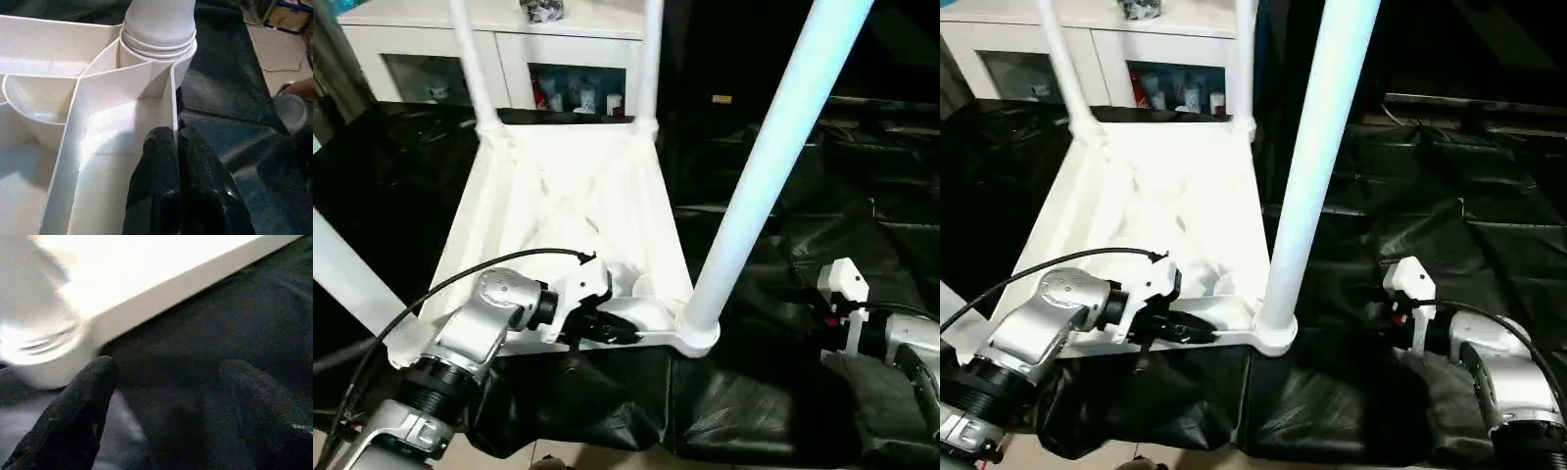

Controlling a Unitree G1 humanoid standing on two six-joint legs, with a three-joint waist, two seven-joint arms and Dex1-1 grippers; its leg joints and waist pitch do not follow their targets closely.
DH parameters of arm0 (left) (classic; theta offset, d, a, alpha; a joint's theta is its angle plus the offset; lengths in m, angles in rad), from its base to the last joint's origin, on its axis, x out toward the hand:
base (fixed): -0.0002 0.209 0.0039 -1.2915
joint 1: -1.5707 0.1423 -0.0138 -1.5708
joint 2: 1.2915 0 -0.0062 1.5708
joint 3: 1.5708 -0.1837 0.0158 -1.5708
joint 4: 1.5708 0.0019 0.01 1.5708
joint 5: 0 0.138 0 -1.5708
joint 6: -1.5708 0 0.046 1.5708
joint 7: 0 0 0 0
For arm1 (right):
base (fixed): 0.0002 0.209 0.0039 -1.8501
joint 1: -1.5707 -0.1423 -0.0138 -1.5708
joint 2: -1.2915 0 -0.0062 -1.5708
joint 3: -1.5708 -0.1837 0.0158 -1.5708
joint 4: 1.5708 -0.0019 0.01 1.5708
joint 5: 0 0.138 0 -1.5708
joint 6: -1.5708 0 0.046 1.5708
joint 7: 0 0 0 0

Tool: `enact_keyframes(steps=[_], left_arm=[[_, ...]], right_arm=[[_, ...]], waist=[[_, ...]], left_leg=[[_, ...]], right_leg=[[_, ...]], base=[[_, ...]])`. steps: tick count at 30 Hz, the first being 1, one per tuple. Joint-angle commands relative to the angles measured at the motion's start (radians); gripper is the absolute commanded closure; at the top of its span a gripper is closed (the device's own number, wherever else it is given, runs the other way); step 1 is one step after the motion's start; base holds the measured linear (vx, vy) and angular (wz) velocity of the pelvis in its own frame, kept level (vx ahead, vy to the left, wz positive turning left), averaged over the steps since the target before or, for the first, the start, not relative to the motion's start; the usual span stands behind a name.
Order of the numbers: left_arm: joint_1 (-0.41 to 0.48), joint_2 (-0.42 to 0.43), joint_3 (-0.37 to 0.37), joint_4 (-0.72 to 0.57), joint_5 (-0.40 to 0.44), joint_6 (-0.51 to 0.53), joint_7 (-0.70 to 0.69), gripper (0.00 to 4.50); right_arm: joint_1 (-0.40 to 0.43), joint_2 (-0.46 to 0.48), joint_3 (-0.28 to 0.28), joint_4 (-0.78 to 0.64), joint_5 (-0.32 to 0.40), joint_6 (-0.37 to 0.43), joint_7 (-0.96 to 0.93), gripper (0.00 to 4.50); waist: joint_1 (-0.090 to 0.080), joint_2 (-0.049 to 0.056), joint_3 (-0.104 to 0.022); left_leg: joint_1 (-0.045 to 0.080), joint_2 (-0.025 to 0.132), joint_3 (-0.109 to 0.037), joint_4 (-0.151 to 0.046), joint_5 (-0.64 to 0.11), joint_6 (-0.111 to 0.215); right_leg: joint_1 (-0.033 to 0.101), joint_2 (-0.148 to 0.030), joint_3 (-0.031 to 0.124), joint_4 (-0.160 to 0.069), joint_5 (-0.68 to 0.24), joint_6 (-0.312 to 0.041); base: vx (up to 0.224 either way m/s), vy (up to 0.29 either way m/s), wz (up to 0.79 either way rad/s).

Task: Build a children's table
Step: Rotate leg to tighten

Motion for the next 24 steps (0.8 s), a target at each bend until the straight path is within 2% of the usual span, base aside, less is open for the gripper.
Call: enact_keyframes(steps=[1,2,3,7,11,12,14,15,18,19,20,21,24], left_arm=[[-0.029,-0.015,-0.021,-0.030,-0.050,-0.042,-0.073,4.50],[-0.030,-0.014,-0.022,-0.028,-0.052,-0.044,-0.076,4.50],[-0.031,-0.014,-0.022,-0.027,-0.052,-0.047,-0.077,4.50],[-0.030,0.006,-0.031,-0.023,-0.045,-0.062,-0.098,4.50],[-0.025,0.015,-0.029,-0.014,-0.032,-0.073,-0.092,4.50],[-0.023,0.017,-0.028,-0.007,-0.022,-0.081,-0.081,4.50],[-0.022,0.018,-0.028,-0.007,-0.022,-0.078,-0.082,4.50],[-0.020,0.018,-0.026,-0.004,-0.018,-0.088,-0.073,4.50],[-0.010,0.014,-0.005,0.001,-0.008,-0.132,-0.025,4.50],[-0.007,0.014,0.004,0.000,-0.023,-0.112,-0.032,4.50],[-0.002,0.016,0.013,-0.005,-0.036,-0.098,-0.035,4.22],[0.004,0.016,0.025,-0.010,-0.046,-0.100,-0.029,4.05],[0.034,0.011,0.075,-0.068,-0.097,-0.072,-0.003,3.88]], right_arm=[[-0.033,0.022,-0.028,0.034,-0.030,-0.032,-0.073,0.79],[-0.039,0.030,-0.032,0.040,-0.030,-0.033,-0.090,0.79],[-0.044,0.035,-0.034,0.045,-0.031,-0.032,-0.102,0.79],[-0.069,0.077,-0.028,0.079,-0.068,-0.062,-0.209,0.79],[-0.086,0.126,-0.026,0.087,-0.068,-0.065,-0.272,0.79],[-0.091,0.149,-0.022,0.089,-0.073,-0.074,-0.294,0.79],[-0.094,0.160,-0.020,0.089,-0.074,-0.076,-0.307,0.79],[-0.097,0.173,-0.018,0.091,-0.073,-0.085,-0.319,0.79],[-0.102,0.210,-0.028,0.079,-0.051,-0.074,-0.352,0.79],[-0.103,0.225,-0.037,0.075,-0.040,-0.067,-0.367,0.79],[-0.103,0.238,-0.045,0.072,-0.032,-0.059,-0.387,0.75],[-0.101,0.250,-0.048,0.063,-0.028,-0.058,-0.402,0.74],[-0.080,0.274,-0.047,0.014,-0.044,-0.040,-0.466,0.74]], waist=[[-0.005,-0.006,-0.061],[-0.007,-0.007,-0.060],[-0.006,-0.007,-0.061],[-0.009,-0.004,-0.063],[-0.010,-0.003,-0.063],[-0.010,-0.006,-0.063],[-0.011,-0.003,-0.063],[-0.011,-0.006,-0.062],[-0.012,-0.004,-0.062],[-0.012,-0.003,-0.062],[-0.012,-0.008,-0.062],[-0.012,-0.008,-0.061],[-0.012,-0.007,-0.061]], left_leg=[[0.015,0.017,0.006,-0.060,-0.235,0.059],[0.011,0.015,0.006,-0.061,-0.234,0.055],[0.014,0.016,0.007,-0.060,-0.237,0.054],[0.012,0.014,0.005,-0.061,-0.223,0.046],[0.014,0.014,0.006,-0.060,-0.233,0.043],[0.012,0.015,0.006,-0.061,-0.234,0.044],[0.014,0.015,0.006,-0.061,-0.236,0.041],[0.014,0.015,0.006,-0.062,-0.237,0.041],[0.013,0.015,0.005,-0.063,-0.240,0.038],[0.013,0.015,0.005,-0.063,-0.245,0.037],[0.015,0.016,0.006,-0.063,-0.245,0.035],[0.016,0.016,0.006,-0.064,-0.248,0.032],[0.014,0.016,0.006,-0.065,-0.235,0.025]], right_leg=[[0.046,-0.036,0.032,-0.078,-0.219,-0.226],[0.048,-0.035,0.032,-0.078,-0.220,-0.225],[0.047,-0.035,0.033,-0.077,-0.216,-0.224],[0.049,-0.034,0.032,-0.072,-0.191,-0.226],[0.048,-0.034,0.033,-0.073,-0.187,-0.229],[0.049,-0.034,0.033,-0.071,-0.185,-0.227],[0.048,-0.034,0.033,-0.071,-0.185,-0.227],[0.048,-0.034,0.034,-0.071,-0.184,-0.227],[0.048,-0.034,0.034,-0.070,-0.191,-0.223],[0.048,-0.035,0.034,-0.071,-0.197,-0.221],[0.046,-0.035,0.035,-0.071,-0.204,-0.218],[0.045,-0.036,0.035,-0.072,-0.217,-0.215],[0.046,-0.035,0.036,-0.069,-0.200,-0.219]], base=[[0.000,0.000,0.00],[0.000,0.000,0.00],[0.000,0.000,0.00],[0.000,0.000,0.00],[0.000,0.000,0.00],[0.000,0.000,0.00],[0.000,0.000,0.00],[0.000,0.000,0.00],[0.000,0.000,0.00],[0.000,0.000,0.00],[0.000,0.000,0.00],[0.000,0.000,0.00],[0.000,0.000,0.00]])
